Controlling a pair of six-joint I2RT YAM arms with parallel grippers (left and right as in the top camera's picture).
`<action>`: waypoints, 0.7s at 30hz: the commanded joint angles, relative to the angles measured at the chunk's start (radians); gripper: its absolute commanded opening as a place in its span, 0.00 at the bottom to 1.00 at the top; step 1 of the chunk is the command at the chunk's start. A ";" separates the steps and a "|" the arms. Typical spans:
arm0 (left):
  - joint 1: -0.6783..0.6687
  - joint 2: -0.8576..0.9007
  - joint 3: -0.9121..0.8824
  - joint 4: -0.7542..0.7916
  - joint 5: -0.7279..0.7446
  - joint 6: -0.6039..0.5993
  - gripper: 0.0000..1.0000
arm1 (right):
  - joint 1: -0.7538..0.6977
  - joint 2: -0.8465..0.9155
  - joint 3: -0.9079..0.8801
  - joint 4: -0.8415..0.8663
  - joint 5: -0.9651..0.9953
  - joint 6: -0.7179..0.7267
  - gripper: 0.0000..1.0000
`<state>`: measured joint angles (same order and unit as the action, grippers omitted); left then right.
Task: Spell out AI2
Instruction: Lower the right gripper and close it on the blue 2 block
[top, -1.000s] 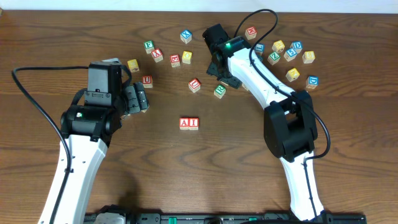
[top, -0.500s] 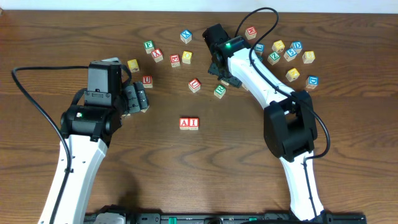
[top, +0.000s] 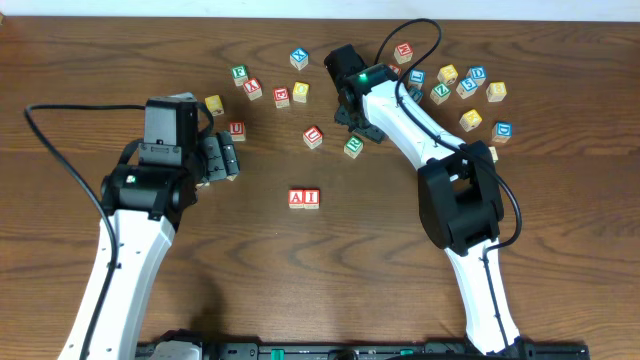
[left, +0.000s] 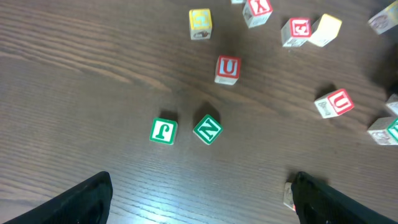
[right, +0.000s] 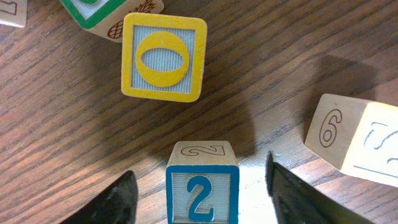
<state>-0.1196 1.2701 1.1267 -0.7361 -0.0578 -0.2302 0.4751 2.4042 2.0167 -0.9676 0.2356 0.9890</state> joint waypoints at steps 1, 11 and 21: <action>0.003 0.028 0.007 0.000 -0.002 0.017 0.91 | -0.007 0.009 0.016 0.003 0.013 -0.002 0.56; 0.003 0.032 0.007 0.000 -0.002 0.017 0.91 | -0.010 0.009 0.016 0.006 0.014 -0.003 0.28; 0.003 0.032 0.007 -0.001 -0.002 0.016 0.91 | -0.010 0.009 0.016 0.006 0.020 -0.013 0.19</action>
<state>-0.1196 1.3018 1.1267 -0.7361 -0.0578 -0.2302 0.4717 2.4042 2.0167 -0.9604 0.2375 0.9829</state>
